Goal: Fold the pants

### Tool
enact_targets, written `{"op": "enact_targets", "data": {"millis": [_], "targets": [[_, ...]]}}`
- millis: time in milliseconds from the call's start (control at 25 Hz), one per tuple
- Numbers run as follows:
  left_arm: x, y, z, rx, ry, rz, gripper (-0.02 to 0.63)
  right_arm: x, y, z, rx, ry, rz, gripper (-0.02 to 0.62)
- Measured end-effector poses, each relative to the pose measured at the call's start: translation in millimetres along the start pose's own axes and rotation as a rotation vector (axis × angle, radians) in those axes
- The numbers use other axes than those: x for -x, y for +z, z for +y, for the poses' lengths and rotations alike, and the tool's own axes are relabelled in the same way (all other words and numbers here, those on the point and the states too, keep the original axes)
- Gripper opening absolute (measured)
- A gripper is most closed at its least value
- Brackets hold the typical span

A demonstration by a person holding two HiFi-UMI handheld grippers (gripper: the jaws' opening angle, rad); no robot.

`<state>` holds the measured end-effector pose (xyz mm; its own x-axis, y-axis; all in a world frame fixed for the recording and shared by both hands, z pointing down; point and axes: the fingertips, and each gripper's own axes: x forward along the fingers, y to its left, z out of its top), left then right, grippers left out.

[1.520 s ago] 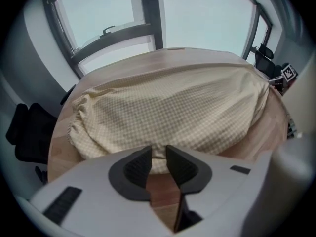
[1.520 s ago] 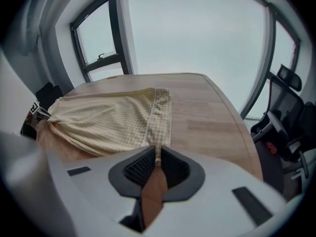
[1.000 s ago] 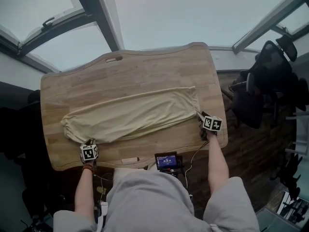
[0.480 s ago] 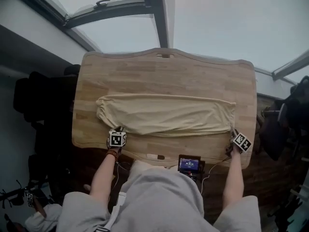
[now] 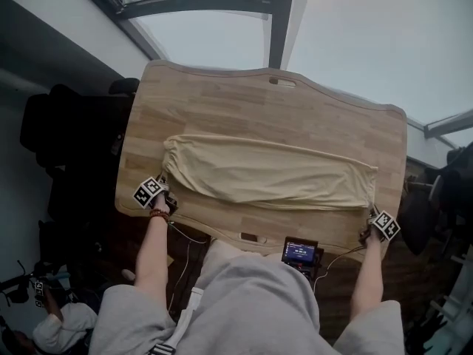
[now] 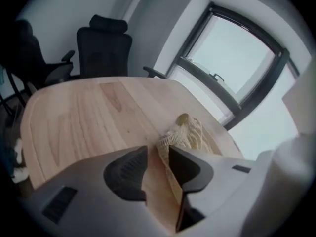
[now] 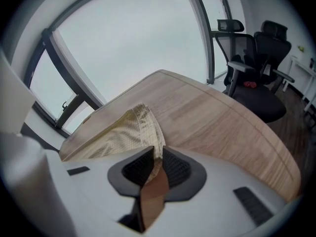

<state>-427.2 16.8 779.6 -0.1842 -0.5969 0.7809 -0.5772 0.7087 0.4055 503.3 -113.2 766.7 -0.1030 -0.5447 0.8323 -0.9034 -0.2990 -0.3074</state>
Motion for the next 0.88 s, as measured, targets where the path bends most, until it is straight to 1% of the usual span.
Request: {"op": "enact_targets", "data": {"millis": [80,160,240,320,360,400,480,680,800,880], "targets": [[-14.5,4.6,1.8,0.08,-0.049,0.023,0.156,6.4,4.3,8.1,0.013,-0.015,-0.007,0.052],[-27.2,8.2,0.2,0.12,-0.07,0.039,0.167,11.4,8.1,16.9,0.019,-0.028,-0.014,0.05],[-34.5,12.1,-1.7,0.124,-0.072,0.04,0.176,15.6,8.4,22.5,0.017,-0.041,-0.016,0.048],[-36.2,14.8,-1.3,0.117,-0.073,0.039,0.166,15.6,8.2,29.4,0.014,-0.044,-0.016,0.044],[-35.1,16.1,-0.4,0.119,-0.078,0.039,0.148,13.7,8.3,34.0,0.014,-0.041,-0.016,0.044],[-33.3,17.7,-0.3,0.124,-0.084,0.035,0.104,11.9,8.4,38.2,0.013,-0.037,-0.017,0.044],[-29.2,20.1,-4.4,0.13,-0.1,0.023,0.074,11.6,9.7,43.2,0.004,-0.029,-0.021,0.043],[-23.5,19.5,-18.5,0.13,-0.164,0.003,0.064,17.8,16.4,45.4,-0.002,-0.017,-0.047,0.043],[-19.1,20.4,-20.3,0.135,-0.186,0.004,0.064,19.5,19.6,53.2,0.022,-0.011,-0.063,0.043],[-16.1,20.9,-24.6,0.124,-0.197,0.004,0.063,21.4,22.7,61.1,0.053,-0.009,-0.075,0.043]]}}
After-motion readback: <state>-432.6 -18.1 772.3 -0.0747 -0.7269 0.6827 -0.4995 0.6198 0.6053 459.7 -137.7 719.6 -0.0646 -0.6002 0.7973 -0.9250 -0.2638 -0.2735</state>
